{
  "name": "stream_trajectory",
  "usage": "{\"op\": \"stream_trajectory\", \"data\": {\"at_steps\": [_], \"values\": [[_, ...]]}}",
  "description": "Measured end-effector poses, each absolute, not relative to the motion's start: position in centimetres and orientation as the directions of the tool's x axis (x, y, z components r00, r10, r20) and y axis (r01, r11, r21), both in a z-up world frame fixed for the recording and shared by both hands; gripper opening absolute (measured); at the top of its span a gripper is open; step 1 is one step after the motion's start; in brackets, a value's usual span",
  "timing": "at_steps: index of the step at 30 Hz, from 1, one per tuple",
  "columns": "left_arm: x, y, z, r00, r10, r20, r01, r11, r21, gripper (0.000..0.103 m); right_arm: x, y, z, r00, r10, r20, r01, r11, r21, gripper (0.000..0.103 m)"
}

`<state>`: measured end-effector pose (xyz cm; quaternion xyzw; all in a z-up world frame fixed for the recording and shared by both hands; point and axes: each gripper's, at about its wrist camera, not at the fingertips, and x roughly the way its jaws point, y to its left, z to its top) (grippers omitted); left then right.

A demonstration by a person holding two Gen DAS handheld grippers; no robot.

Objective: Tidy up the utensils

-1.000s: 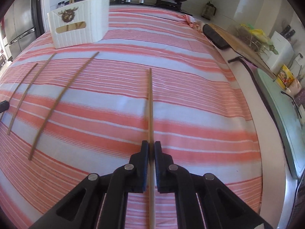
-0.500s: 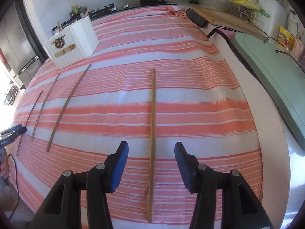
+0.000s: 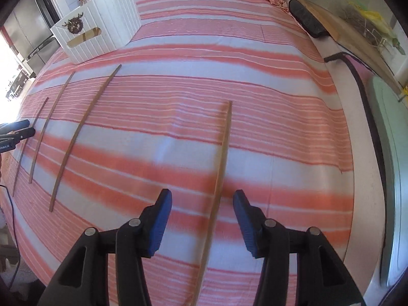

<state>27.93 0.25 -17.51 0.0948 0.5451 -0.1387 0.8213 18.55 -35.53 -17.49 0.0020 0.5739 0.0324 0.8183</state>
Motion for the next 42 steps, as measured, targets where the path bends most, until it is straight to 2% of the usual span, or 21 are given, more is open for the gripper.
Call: {"op": "stream_trajectory", "data": {"at_steps": [2,4,5,6,9,16,23,29,34,38,42], "values": [[28.8,-0.2,-17.3,0.37,-0.114,-0.922,0.325,0.946,0.014,0.053,20.5,-35.6,-17.6,0.364,0.026,-0.931,-0.036,0.999,0.014,0.049],[29.5,-0.4,-17.2,0.366,-0.134,-0.921,0.332,0.943,-0.005,0.008,22.2,-35.9,-17.6,0.385,0.012,-0.923,-0.009,1.0,0.009,0.032],[29.9,-0.5,-17.1,0.362,-0.144,-0.921,0.329,0.944,-0.019,0.006,22.9,-36.0,-17.4,0.395,0.009,-0.919,0.001,1.0,0.01,0.016],[30.1,-0.5,-17.2,0.369,-0.14,-0.919,0.319,0.948,-0.016,0.005,23.6,-36.2,-17.3,0.397,0.009,-0.918,0.011,1.0,0.015,0.006],[30.0,0.1,-16.2,0.428,-0.102,-0.898,0.287,0.957,0.028,0.004,24.2,-36.7,-16.7,0.419,0.025,-0.908,0.049,0.998,0.05,0.006],[24.6,3.2,-7.6,0.599,-0.25,-0.761,0.289,0.954,-0.086,0.004,18.5,-35.9,-7.0,0.662,0.145,-0.736,-0.032,0.986,0.166,0.006],[20.4,5.1,-0.2,0.713,-0.362,-0.601,0.34,0.927,-0.156,0.004,13.7,-33.5,0.3,0.784,0.186,-0.593,-0.135,0.982,0.131,0.006],[20.4,5.2,2.4,0.737,-0.396,-0.547,0.359,0.916,-0.179,0.004,14.0,-32.6,3.0,0.838,0.236,-0.492,-0.184,0.971,0.153,0.006],[20.7,5.3,3.0,0.744,-0.385,-0.546,0.36,0.92,-0.157,0.004,15.8,-31.9,4.1,0.805,0.283,-0.522,-0.206,0.958,0.201,0.006],[20.7,5.2,3.2,0.743,-0.384,-0.548,0.368,0.919,-0.144,0.004,16.4,-31.0,4.8,0.781,0.291,-0.552,-0.227,0.957,0.182,0.006],[21.2,5.0,4.0,0.74,-0.403,-0.538,0.382,0.911,-0.156,0.004,17.2,-30.2,5.8,0.791,0.277,-0.546,-0.239,0.961,0.142,0.006]]}}
